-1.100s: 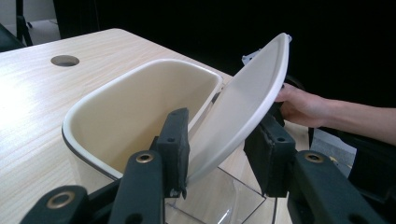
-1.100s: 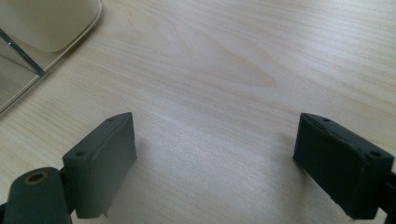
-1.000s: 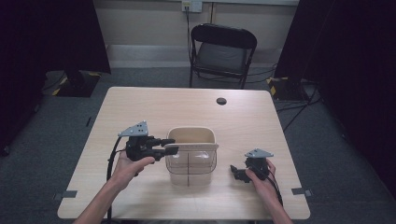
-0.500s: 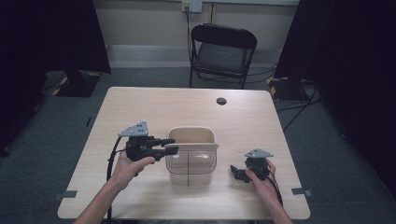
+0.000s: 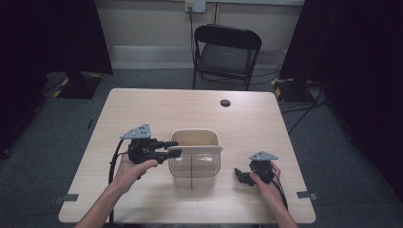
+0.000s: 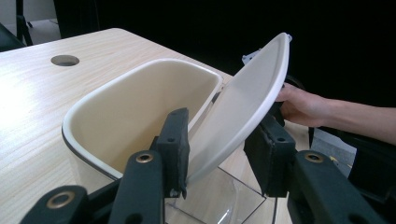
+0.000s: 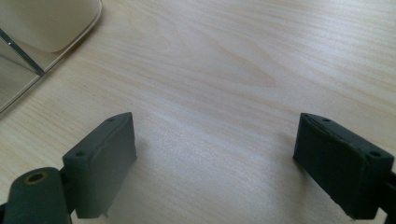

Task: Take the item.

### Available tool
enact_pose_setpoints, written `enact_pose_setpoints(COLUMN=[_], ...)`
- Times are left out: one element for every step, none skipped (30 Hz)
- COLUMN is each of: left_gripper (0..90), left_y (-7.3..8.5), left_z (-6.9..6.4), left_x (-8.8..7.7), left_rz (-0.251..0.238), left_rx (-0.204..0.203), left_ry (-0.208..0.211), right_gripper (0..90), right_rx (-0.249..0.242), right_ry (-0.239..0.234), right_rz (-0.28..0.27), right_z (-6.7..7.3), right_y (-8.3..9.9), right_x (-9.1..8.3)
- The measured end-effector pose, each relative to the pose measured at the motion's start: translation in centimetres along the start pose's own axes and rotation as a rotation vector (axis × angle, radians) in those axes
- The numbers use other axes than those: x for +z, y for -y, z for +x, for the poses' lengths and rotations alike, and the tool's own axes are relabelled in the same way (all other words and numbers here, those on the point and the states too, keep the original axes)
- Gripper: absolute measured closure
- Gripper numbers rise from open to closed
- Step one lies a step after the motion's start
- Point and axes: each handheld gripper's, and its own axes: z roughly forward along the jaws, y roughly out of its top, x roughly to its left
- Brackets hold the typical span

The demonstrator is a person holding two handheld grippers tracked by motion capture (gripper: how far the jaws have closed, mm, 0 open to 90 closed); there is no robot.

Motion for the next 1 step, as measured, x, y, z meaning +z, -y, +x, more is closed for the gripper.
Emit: enact_pose_setpoints(left_gripper=[60.2], left_y=[0.01], left_z=[-0.07], left_x=[0.05], left_rz=[-0.005], left_rx=[-0.007], left_ry=[0.001], right_gripper=[12.1], right_rx=[0.000], right_ry=[0.000], right_rz=[0.000], right_z=[0.00], right_y=[0.00], right_x=[0.00])
